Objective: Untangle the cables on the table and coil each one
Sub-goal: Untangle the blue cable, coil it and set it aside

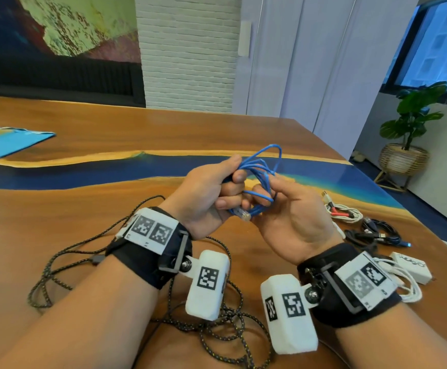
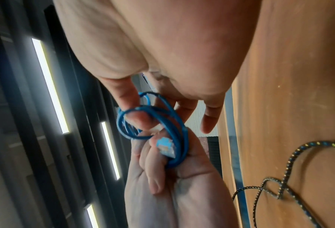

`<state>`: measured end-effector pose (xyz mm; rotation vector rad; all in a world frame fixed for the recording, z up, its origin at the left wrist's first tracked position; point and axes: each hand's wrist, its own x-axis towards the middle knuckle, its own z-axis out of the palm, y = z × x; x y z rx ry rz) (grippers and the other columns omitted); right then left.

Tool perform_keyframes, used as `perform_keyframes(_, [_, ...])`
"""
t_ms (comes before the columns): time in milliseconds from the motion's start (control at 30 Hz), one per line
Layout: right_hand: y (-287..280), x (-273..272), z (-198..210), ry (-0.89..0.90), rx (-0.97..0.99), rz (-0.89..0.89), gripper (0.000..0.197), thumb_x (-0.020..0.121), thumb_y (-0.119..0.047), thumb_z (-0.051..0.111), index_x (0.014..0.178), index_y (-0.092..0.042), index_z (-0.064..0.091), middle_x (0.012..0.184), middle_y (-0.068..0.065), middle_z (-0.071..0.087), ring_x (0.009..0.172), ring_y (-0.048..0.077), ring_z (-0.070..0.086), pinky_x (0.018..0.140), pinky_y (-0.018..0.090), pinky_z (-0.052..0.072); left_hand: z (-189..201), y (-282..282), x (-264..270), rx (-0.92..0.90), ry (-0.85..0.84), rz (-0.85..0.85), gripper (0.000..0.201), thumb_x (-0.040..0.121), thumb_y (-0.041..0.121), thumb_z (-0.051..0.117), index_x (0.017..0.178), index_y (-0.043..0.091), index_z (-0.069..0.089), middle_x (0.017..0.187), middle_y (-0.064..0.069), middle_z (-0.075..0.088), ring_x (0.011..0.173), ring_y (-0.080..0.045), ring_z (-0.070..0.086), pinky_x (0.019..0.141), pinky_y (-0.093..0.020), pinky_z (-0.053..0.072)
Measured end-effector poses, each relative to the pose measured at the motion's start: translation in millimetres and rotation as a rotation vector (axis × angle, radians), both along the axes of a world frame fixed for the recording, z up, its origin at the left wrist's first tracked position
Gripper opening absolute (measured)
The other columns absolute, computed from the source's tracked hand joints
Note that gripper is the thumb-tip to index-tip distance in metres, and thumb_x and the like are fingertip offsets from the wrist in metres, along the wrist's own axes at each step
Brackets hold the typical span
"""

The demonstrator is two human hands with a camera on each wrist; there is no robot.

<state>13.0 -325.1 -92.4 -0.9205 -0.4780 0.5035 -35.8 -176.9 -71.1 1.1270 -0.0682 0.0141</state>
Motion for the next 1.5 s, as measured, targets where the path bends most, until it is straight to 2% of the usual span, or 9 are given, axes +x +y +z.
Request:
perform_keyframes(333, [0, 8, -11, -0.236, -0.181, -0.048, 0.048, 0.088, 0.014, 0.055, 0.134, 0.005, 0.048, 0.093, 0.019, 0.061, 0.084, 0.037, 0.061, 0.075, 0.038, 0.054, -9, -7, 4, 0.219, -0.050, 0.088, 0.043, 0.111, 0.034, 0.037, 0.075, 0.013, 0.046, 0.051, 0.007, 0.024, 0.045, -0.011, 0.021, 0.054, -0.022, 0.035])
perform_keyframes(433, [2, 9, -14, -0.226, -0.248, -0.186, 0.026, 0.104, -0.002, 0.049, 0.129, 0.003, 0.054, 0.082, 0.012, 0.057, 0.070, 0.020, 0.054, 0.069, 0.034, 0.052, -11, -9, 6, 0.262, -0.076, 0.115, 0.043, 0.111, 0.032, 0.035, 0.074, 0.013, 0.046, 0.051, 0.005, 0.025, 0.047, -0.015, 0.024, 0.058, -0.024, 0.043])
perform_keyframes(567, [3, 6, -11, -0.348, -0.391, -0.251, 0.027, 0.109, -0.016, 0.042, 0.122, -0.013, 0.065, 0.098, 0.027, 0.064, 0.084, 0.030, 0.062, 0.078, 0.043, 0.060, -15, -10, 9, 0.238, -0.052, 0.148, 0.044, 0.111, 0.033, 0.037, 0.074, 0.012, 0.048, 0.052, 0.005, 0.026, 0.045, -0.013, 0.023, 0.066, -0.031, 0.041])
perform_keyframes(733, [-6, 9, -6, -0.280, -0.446, -0.309, 0.028, 0.109, -0.026, 0.044, 0.127, -0.023, 0.065, 0.115, 0.005, 0.071, 0.098, 0.029, 0.071, 0.078, 0.050, 0.061, -16, -5, 13, 0.101, 0.020, 0.166, 0.045, 0.110, 0.038, 0.038, 0.074, 0.014, 0.048, 0.051, 0.007, 0.022, 0.045, -0.014, 0.021, 0.064, -0.030, 0.045])
perform_keyframes(833, [-18, 19, 6, -0.154, -0.255, -0.475, 0.027, 0.107, -0.028, 0.049, 0.117, -0.013, 0.069, 0.088, 0.007, 0.067, 0.082, 0.023, 0.067, 0.073, 0.042, 0.058, -17, 3, 16, 0.011, 0.085, 0.212, 0.045, 0.110, 0.039, 0.041, 0.073, 0.014, 0.047, 0.053, 0.007, 0.020, 0.041, -0.012, 0.023, 0.066, -0.031, 0.044])
perform_keyframes(967, [-47, 24, 25, 0.131, 0.188, -0.402, 0.029, 0.111, -0.026, 0.034, 0.097, -0.013, 0.056, 0.056, -0.003, 0.019, 0.043, 0.014, 0.025, 0.051, 0.028, 0.045, -20, 9, 18, -0.022, 0.135, 0.216, 0.044, 0.107, 0.041, 0.048, 0.073, 0.014, 0.049, 0.054, 0.006, 0.019, 0.041, -0.012, 0.023, 0.065, -0.032, 0.043])
perform_keyframes(1100, [-52, 33, 21, 0.016, -0.141, -0.490, 0.014, 0.110, -0.020, 0.035, 0.104, -0.020, 0.047, 0.056, -0.003, 0.020, 0.041, 0.010, 0.015, 0.040, 0.022, 0.018, -22, 2, 16, 0.064, 0.140, 0.165, 0.041, 0.103, 0.044, 0.056, 0.074, 0.015, 0.049, 0.056, 0.006, 0.019, 0.042, -0.012, 0.021, 0.063, -0.030, 0.041])
perform_keyframes(1300, [-46, 40, 7, -0.060, -0.521, -0.446, 0.024, 0.108, -0.013, 0.039, 0.128, -0.019, 0.051, 0.075, 0.005, 0.048, 0.042, 0.010, 0.025, 0.036, 0.020, 0.020, -20, -3, 11, 0.169, 0.109, 0.081, 0.042, 0.106, 0.037, 0.050, 0.072, 0.015, 0.047, 0.055, 0.005, 0.018, 0.042, -0.012, 0.018, 0.062, -0.031, 0.041])
perform_keyframes(1500, [-44, 35, 7, -0.141, -0.618, -0.348, 0.034, 0.107, -0.002, 0.037, 0.112, -0.008, 0.070, 0.079, 0.009, 0.061, 0.042, 0.011, 0.021, 0.034, 0.020, 0.019, -18, -1, 7, 0.174, 0.065, 0.040, 0.042, 0.106, 0.035, 0.049, 0.069, 0.015, 0.048, 0.053, 0.006, 0.017, 0.042, -0.011, 0.015, 0.057, -0.028, 0.039])
